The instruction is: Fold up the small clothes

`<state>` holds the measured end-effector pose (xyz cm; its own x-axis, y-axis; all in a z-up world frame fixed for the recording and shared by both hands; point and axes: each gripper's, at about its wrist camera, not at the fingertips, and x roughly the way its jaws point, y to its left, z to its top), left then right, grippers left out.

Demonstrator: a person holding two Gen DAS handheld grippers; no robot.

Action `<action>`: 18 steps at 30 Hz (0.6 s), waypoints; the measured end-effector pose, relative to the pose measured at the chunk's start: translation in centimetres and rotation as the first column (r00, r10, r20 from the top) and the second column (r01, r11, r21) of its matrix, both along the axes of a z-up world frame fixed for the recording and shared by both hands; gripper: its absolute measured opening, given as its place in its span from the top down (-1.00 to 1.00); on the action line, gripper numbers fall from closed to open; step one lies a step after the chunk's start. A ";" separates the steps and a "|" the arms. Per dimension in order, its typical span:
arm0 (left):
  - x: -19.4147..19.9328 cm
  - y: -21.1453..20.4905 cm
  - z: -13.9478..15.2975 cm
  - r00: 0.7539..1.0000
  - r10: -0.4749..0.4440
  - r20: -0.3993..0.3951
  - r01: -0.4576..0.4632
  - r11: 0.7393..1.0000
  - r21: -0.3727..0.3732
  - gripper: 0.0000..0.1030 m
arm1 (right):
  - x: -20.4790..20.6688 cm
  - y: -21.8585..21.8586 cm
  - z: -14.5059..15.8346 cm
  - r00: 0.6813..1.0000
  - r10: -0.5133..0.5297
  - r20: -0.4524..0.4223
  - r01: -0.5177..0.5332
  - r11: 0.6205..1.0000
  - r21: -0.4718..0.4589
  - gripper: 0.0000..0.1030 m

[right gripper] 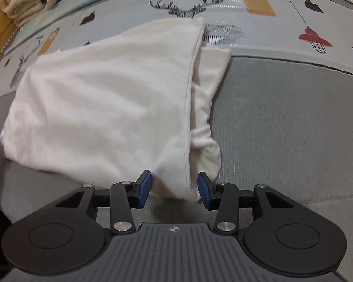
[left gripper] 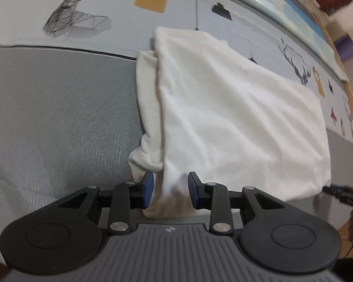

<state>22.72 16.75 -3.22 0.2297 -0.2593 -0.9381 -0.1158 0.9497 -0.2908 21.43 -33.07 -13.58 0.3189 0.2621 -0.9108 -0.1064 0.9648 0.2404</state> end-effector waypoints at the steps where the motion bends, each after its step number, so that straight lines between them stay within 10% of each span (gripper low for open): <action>1: -0.1 -0.1 -0.2 1.000 -0.013 -0.008 0.013 1.000 0.003 0.31 | 0.0 0.1 0.0 1.000 -0.002 0.001 0.002 1.000 -0.010 0.12; 9: -0.1 -0.4 -1.1 0.994 -0.103 -0.023 0.103 0.994 0.033 0.92 | -0.1 -0.5 0.3 1.000 -0.011 0.008 0.011 1.000 -0.004 0.87; 18: -0.6 1.3 -0.2 0.993 -0.105 0.048 0.104 0.994 0.018 0.99 | -0.4 -2.1 1.5 0.999 -0.040 0.021 0.039 0.998 0.053 0.93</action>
